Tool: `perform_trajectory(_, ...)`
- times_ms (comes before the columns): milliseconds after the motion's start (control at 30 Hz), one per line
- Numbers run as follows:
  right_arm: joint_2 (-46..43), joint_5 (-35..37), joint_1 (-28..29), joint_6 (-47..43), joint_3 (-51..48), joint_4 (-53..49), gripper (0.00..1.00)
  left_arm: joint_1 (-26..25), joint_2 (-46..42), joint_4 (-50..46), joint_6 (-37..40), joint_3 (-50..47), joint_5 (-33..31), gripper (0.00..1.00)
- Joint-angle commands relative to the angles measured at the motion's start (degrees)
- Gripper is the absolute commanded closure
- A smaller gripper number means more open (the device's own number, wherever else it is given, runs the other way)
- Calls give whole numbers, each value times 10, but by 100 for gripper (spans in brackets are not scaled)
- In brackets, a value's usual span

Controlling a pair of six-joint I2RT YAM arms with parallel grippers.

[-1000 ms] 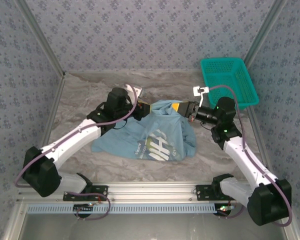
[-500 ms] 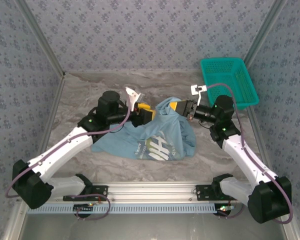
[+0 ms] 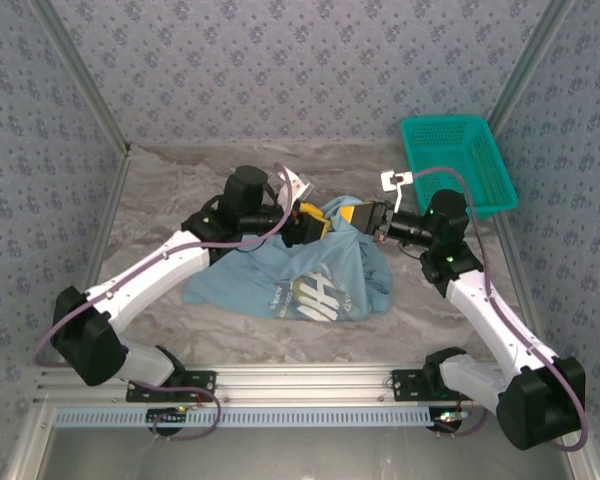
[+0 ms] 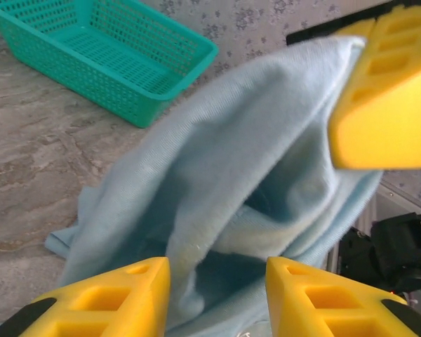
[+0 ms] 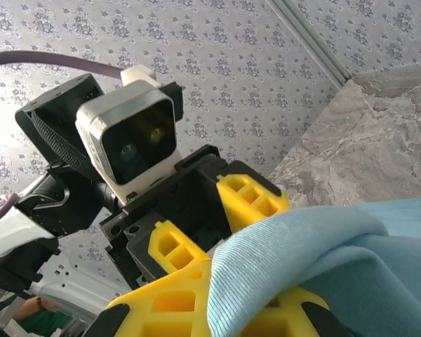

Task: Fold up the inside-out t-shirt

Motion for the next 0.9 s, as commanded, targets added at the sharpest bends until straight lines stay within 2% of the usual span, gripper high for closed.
perform_trajectory(0, -12, -1, 2, -14, 23, -1, 100, 3, 21, -22, 24, 33, -18, 60)
perform_trajectory(133, -16, 0, 2, -18, 23, -9, 100, 2, 35, -29, 31, 47, -22, 61)
perform_trajectory(400, -18, 0, 2, -30, 24, -21, 100, 4, 52, -32, 36, 59, -24, 76)
perform_trajectory(667, -23, 17, -3, -57, 33, -79, 100, 8, 29, -8, 20, 51, 17, 100)
perform_trajectory(733, -27, 54, -6, -97, 50, -147, 100, 8, 12, -6, 14, 46, 36, 100)
perform_trajectory(867, -32, 201, 1, -205, 98, -301, 97, 12, -21, -22, -1, 39, 82, 100)
